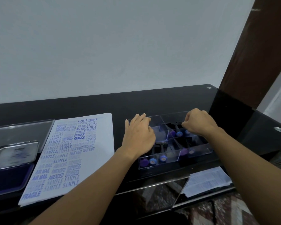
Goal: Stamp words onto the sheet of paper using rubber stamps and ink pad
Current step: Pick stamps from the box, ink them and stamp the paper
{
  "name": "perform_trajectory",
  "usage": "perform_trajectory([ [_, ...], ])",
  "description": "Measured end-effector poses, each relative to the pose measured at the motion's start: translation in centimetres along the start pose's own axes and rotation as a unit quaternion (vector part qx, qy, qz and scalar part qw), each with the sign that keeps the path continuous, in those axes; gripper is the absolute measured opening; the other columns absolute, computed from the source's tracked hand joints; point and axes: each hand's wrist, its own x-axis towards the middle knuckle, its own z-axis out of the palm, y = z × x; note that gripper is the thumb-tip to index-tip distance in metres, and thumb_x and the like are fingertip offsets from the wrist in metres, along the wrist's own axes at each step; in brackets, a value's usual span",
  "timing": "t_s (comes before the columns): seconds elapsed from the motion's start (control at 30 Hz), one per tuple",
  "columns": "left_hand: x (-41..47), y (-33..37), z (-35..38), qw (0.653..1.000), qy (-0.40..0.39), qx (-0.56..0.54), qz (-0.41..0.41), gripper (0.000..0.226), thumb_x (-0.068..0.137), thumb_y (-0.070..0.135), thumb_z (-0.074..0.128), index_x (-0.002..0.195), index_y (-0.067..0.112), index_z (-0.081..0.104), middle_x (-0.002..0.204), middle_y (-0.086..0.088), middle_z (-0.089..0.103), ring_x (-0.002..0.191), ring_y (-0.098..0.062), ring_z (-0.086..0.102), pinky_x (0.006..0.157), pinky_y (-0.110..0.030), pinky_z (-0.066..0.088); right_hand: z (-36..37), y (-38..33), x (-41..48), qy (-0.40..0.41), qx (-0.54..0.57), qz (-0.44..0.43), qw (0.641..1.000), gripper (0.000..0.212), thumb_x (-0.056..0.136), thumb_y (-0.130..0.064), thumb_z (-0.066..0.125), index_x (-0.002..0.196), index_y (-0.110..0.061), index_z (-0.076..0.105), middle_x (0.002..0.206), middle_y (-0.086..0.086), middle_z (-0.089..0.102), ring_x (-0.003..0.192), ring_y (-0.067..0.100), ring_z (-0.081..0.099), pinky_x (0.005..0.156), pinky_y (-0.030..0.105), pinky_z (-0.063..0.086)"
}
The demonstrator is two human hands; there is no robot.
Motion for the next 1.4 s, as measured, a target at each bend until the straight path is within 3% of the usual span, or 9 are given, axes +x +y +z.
perform_trajectory([
  [0.27,-0.2,0.3,-0.4,0.999,0.021,-0.033,-0.006,0.045,0.098,0.012,0.036,0.141,0.011,0.050,0.152,-0.001,0.041,0.145,-0.017,0.025,0.121,-0.046,0.007,0.1,0.2,-0.3,0.005,0.010,-0.013,1.000,0.012,0.090,-0.023,0.061,0.090,-0.017,0.071,0.090,0.009,0.070,0.084,0.029,0.063,0.070,0.036,0.052],
  [0.4,-0.2,0.4,-0.6,0.997,0.023,-0.074,-0.019,0.043,0.099,0.011,0.035,0.138,0.012,0.052,0.147,0.000,0.046,0.141,-0.016,0.030,0.121,-0.043,0.007,0.2,0.2,-0.7,0.010,0.008,-0.014,1.000,0.014,0.090,-0.025,0.056,0.083,-0.021,0.066,0.090,0.009,0.070,0.083,0.029,0.062,0.068,0.036,0.052],
  [0.5,-0.3,0.2,-1.1,0.991,0.025,-0.130,-0.037,0.041,0.100,0.014,0.035,0.137,0.014,0.053,0.146,0.002,0.047,0.139,-0.014,0.034,0.122,-0.039,0.015,0.0,0.2,-1.4,0.020,0.023,-0.018,0.999,0.012,0.091,-0.028,0.055,0.086,-0.024,0.065,0.092,0.008,0.069,0.084,0.027,0.061,0.066,0.034,0.048],
  [0.67,-1.2,-0.4,-2.8,0.984,0.044,-0.164,-0.053,0.040,0.102,0.015,0.036,0.139,0.016,0.053,0.148,0.004,0.047,0.136,-0.012,0.039,0.102,-0.018,0.025,-1.1,-0.8,-2.7,0.030,0.061,-0.050,0.996,0.009,0.091,-0.026,0.055,0.091,-0.022,0.063,0.093,0.003,0.067,0.083,0.022,0.060,0.070,0.035,0.051],
  [0.9,-2.3,-1.4,-5.1,0.990,0.050,-0.123,-0.041,0.041,0.100,0.021,0.044,0.141,0.020,0.050,0.149,0.006,0.046,0.136,-0.011,0.040,0.108,-0.027,0.032,-2.4,-5.5,-5.1,0.004,0.099,-0.121,0.988,0.011,0.095,-0.022,0.054,0.089,-0.022,0.064,0.091,-0.004,0.066,0.080,0.011,0.059,0.069,0.031,0.049],
  [1.07,-3.3,-2.4,-6.2,0.997,0.037,-0.058,-0.032,0.041,0.098,0.021,0.046,0.138,0.018,0.052,0.144,0.005,0.051,0.132,-0.012,0.044,0.101,-0.023,0.033,-2.2,-9.0,-7.0,-0.055,0.103,-0.184,0.976,0.014,0.095,-0.022,0.054,0.088,-0.022,0.066,0.090,-0.006,0.067,0.080,0.007,0.060,0.061,0.022,0.044],
  [1.2,-4.6,-3.0,-6.9,0.999,0.022,-0.034,-0.029,0.035,0.096,0.021,0.045,0.130,0.017,0.056,0.134,0.004,0.055,0.126,-0.014,0.048,0.097,-0.024,0.037,-2.0,-10.3,-8.3,-0.129,0.075,-0.204,0.967,0.018,0.095,-0.019,0.054,0.093,-0.019,0.072,0.094,-0.006,0.069,0.089,0.012,0.064,0.073,0.027,0.053],
  [1.27,-5.3,-3.3,-7.2,0.999,0.012,-0.028,-0.034,0.038,0.097,0.021,0.045,0.134,0.016,0.054,0.140,0.003,0.052,0.129,-0.015,0.046,0.096,-0.024,0.034,-1.9,-10.7,-8.7,-0.178,0.058,-0.209,0.960,0.019,0.094,-0.018,0.054,0.094,-0.020,0.074,0.093,-0.005,0.072,0.089,0.012,0.065,0.077,0.029,0.054],
  [1.4,-6.5,-3.8,-7.6,0.999,-0.007,-0.009,-0.033,0.042,0.099,0.021,0.044,0.141,0.016,0.049,0.148,0.002,0.046,0.136,-0.014,0.040,0.103,-0.027,0.034,-1.1,-11.3,-9.3,-0.248,0.023,-0.223,0.942,0.021,0.094,-0.014,0.055,0.089,-0.022,0.074,0.086,-0.003,0.075,0.064,-0.001,0.060,0.061,0.020,0.043],
])
